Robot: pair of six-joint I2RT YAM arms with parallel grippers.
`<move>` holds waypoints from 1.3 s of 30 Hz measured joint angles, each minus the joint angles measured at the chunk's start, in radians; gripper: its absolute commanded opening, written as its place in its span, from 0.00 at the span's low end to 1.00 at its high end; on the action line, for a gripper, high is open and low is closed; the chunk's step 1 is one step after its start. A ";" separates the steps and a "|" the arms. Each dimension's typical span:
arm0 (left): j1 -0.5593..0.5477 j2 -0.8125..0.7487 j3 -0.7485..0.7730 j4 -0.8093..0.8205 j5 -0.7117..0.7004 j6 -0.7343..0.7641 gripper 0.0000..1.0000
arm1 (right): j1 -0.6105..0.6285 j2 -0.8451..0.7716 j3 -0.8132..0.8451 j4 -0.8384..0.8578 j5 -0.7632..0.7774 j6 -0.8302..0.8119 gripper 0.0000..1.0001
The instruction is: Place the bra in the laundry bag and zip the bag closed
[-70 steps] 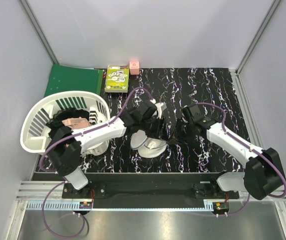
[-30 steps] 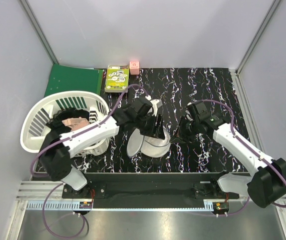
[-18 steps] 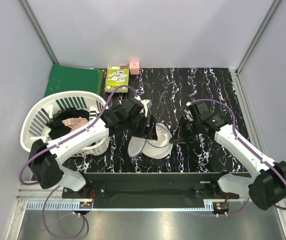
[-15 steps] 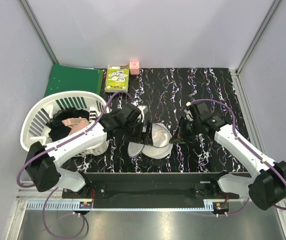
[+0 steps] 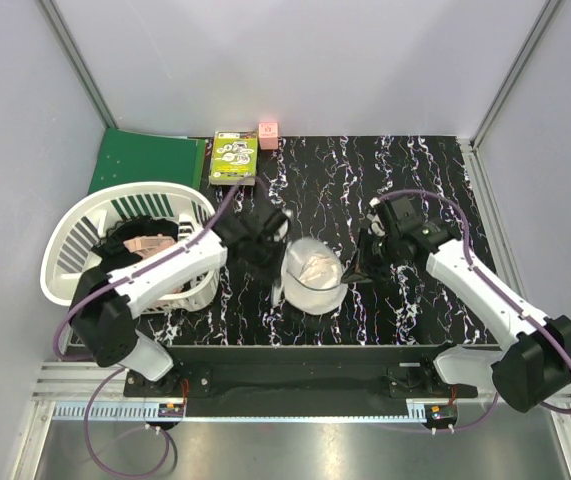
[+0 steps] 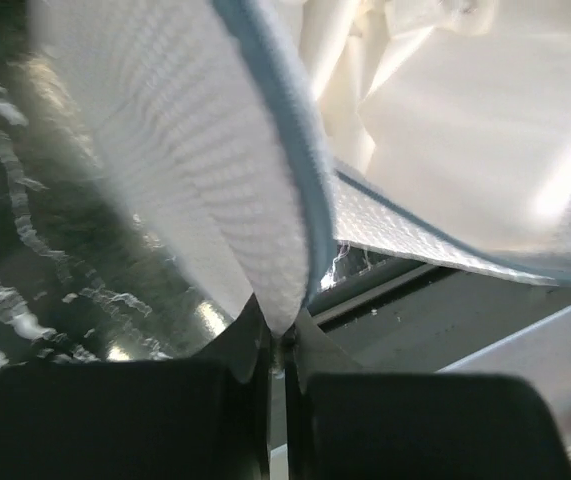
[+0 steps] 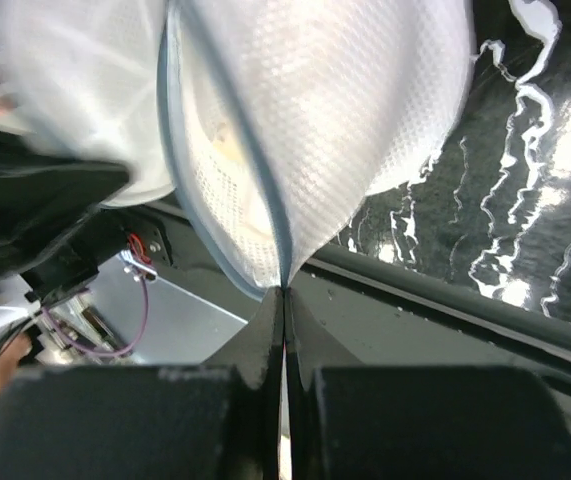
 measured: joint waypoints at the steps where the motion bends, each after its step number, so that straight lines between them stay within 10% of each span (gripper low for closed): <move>1: 0.009 -0.003 0.056 -0.048 -0.005 0.013 0.00 | -0.001 0.007 0.029 -0.025 0.018 -0.015 0.00; 9: 0.071 -0.116 0.637 -0.347 0.106 0.066 0.00 | -0.005 -0.003 0.319 -0.200 0.094 -0.090 0.00; 31: 0.137 -0.248 0.166 -0.209 0.318 -0.193 0.00 | -0.090 0.196 0.213 -0.134 -0.011 -0.217 0.00; 39: 0.140 -0.225 0.167 -0.156 0.313 -0.446 0.00 | -0.081 0.276 0.294 -0.133 0.014 -0.316 0.70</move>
